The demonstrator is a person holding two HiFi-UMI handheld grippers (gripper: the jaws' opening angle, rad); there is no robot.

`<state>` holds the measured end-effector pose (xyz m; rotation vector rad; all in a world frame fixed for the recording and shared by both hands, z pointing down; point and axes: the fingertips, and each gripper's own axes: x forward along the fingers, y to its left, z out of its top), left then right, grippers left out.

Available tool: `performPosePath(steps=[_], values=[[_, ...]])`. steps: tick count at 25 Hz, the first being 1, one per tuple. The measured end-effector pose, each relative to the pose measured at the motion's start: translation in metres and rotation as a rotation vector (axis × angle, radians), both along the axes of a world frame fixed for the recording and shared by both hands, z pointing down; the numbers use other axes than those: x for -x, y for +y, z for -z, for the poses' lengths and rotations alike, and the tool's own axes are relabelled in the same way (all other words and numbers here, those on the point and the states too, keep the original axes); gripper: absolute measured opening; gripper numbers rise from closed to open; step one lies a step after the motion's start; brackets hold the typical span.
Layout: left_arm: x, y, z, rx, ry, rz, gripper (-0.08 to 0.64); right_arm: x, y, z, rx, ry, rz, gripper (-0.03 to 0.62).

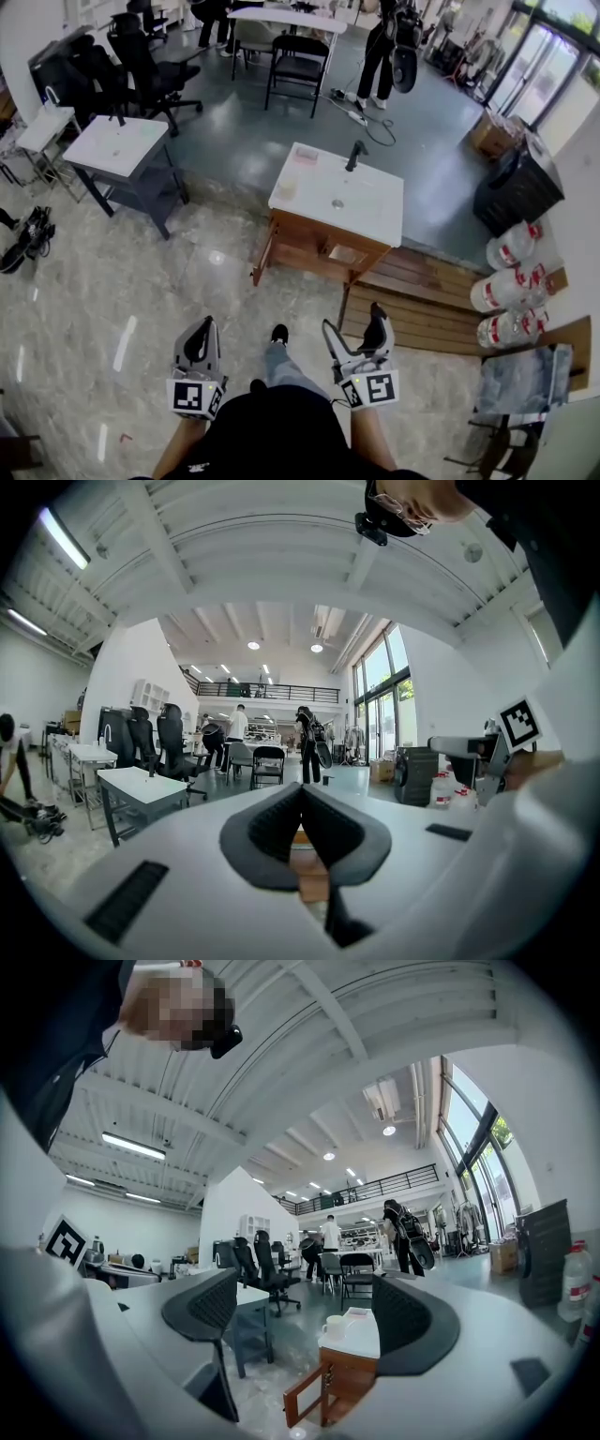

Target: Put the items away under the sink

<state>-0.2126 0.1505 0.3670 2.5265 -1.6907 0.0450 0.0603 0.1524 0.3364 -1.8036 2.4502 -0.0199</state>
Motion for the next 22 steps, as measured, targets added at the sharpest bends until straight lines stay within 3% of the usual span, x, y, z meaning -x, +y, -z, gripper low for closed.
performPosePath(steps=[13,22], values=[[-0.041,-0.134,0.003,0.022,-0.03,-0.055,0.007,-0.007,-0.126,-0.016,0.036,-0.036,0.049,0.44],[-0.053,-0.212,-0.011,0.089,0.021,-0.016,0.007,-0.021,-0.203,-0.037,0.08,-0.042,0.094,0.44]])
